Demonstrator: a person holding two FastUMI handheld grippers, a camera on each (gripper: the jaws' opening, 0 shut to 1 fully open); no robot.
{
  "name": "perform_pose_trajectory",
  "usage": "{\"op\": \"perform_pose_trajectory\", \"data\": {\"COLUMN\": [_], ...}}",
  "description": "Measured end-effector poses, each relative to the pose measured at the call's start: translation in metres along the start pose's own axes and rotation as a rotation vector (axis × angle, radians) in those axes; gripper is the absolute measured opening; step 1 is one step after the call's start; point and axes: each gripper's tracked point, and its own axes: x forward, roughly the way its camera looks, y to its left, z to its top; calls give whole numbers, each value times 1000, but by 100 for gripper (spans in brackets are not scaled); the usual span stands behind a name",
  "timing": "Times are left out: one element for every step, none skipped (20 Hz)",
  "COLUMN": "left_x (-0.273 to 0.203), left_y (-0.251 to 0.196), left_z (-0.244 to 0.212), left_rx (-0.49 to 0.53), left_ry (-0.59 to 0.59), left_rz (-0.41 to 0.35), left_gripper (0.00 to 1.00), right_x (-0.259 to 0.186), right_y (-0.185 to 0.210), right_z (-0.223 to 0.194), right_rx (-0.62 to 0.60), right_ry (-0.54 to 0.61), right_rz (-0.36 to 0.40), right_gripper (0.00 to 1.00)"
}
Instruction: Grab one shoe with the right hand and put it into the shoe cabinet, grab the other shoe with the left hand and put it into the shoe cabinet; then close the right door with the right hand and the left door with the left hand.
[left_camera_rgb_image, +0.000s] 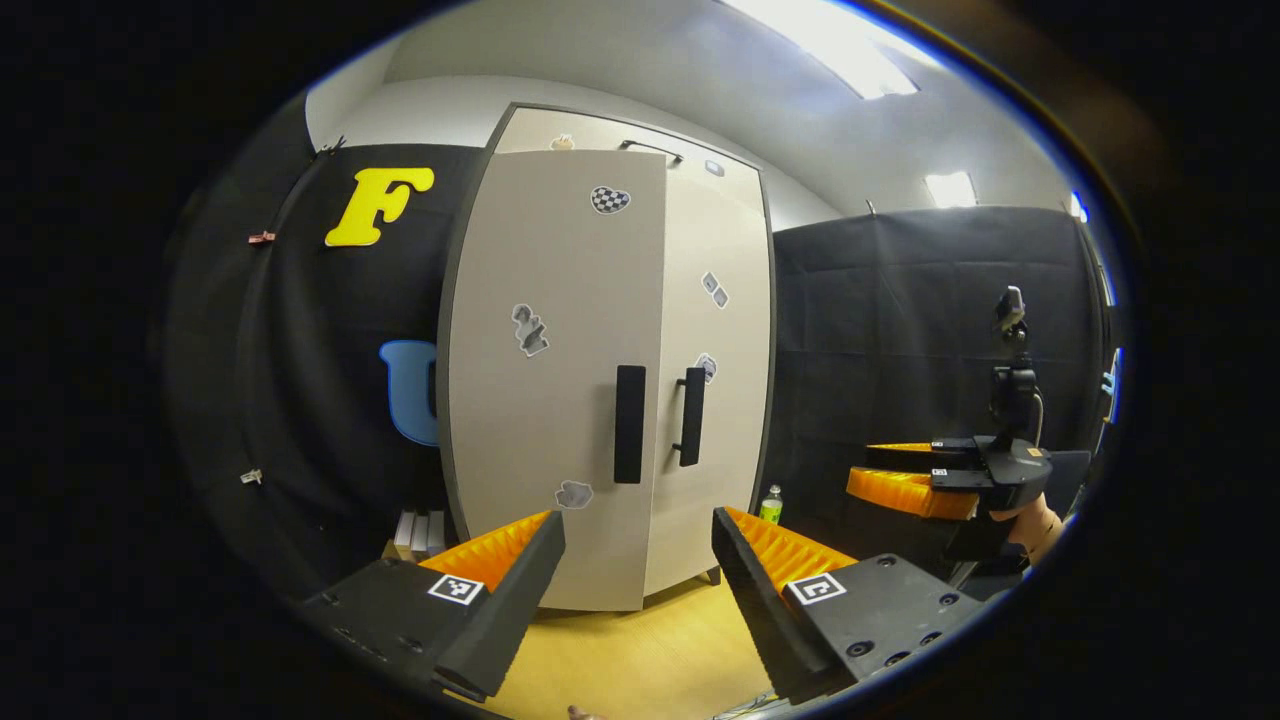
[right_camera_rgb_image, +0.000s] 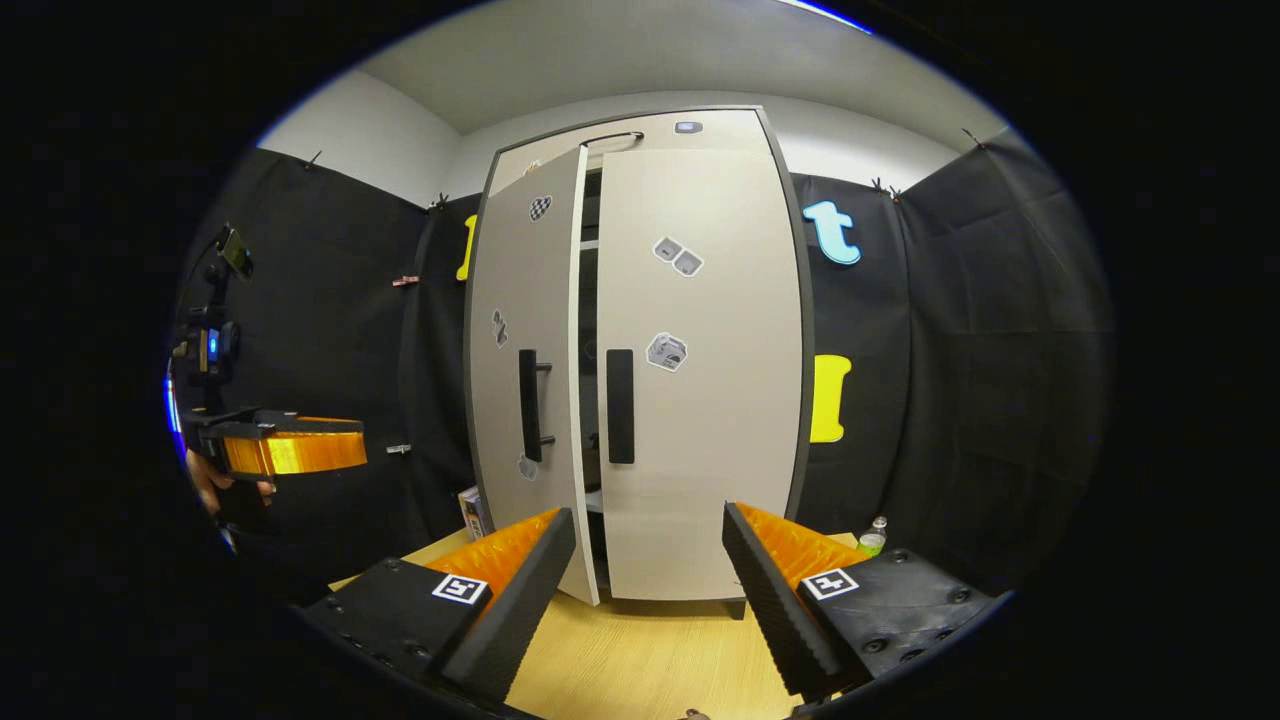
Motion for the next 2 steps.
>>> {"op": "perform_pose_trajectory", "data": {"left_x": [1,2], "left_y": [-1,-1], "left_z": [0,0], "left_rx": [1,-1], "left_ry": [-2,-2], "left_rz": [1,0], "left_gripper": [95,95], "right_x": [1,0], "right_y": [-1,-1], "right_z": [-1,-1], "right_rx": [1,3], "right_ry": [-1,-3], "right_rz": [-1,-3], "right_gripper": [98,98]}}
